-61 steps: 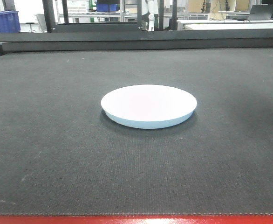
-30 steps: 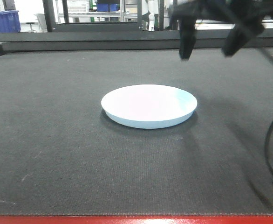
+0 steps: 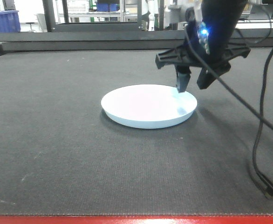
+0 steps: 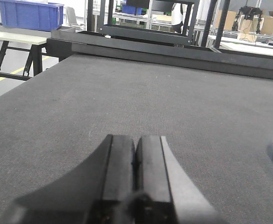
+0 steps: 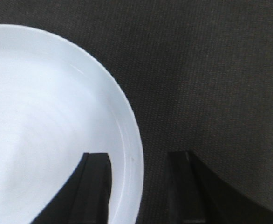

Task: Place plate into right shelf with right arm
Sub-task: 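Lower the open right gripper onto the white plate's rim, then close the right gripper on the plate rim and lift it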

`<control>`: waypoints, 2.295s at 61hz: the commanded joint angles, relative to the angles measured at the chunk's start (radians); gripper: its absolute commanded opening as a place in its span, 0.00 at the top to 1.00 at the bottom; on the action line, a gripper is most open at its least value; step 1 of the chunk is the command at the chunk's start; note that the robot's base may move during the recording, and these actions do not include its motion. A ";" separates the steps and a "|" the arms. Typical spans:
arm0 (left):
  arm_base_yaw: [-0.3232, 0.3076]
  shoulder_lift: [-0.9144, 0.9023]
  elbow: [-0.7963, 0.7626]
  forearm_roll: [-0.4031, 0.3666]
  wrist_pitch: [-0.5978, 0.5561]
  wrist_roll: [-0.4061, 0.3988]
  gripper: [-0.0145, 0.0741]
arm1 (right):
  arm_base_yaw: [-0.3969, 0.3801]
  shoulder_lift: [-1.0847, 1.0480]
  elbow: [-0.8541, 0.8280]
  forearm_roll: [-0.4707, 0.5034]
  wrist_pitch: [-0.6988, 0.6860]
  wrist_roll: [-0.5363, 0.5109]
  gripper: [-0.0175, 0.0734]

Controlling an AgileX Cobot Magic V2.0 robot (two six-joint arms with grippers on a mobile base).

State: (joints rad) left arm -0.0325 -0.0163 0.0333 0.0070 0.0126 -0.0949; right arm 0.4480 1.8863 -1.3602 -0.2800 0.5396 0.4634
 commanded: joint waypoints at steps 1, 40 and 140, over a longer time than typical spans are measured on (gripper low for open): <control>-0.007 -0.012 0.007 0.000 -0.089 -0.006 0.89 | -0.001 -0.036 -0.036 -0.034 -0.062 0.001 0.39; -0.007 -0.012 0.007 0.000 -0.089 -0.006 0.89 | -0.002 0.024 -0.035 -0.043 -0.076 0.001 0.74; -0.007 -0.012 0.007 0.000 -0.089 -0.006 0.89 | -0.023 -1.404 0.592 -0.257 -0.359 0.000 0.74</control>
State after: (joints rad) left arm -0.0325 -0.0163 0.0333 0.0070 0.0126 -0.0949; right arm 0.4279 0.5061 -0.7328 -0.5115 0.2941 0.4673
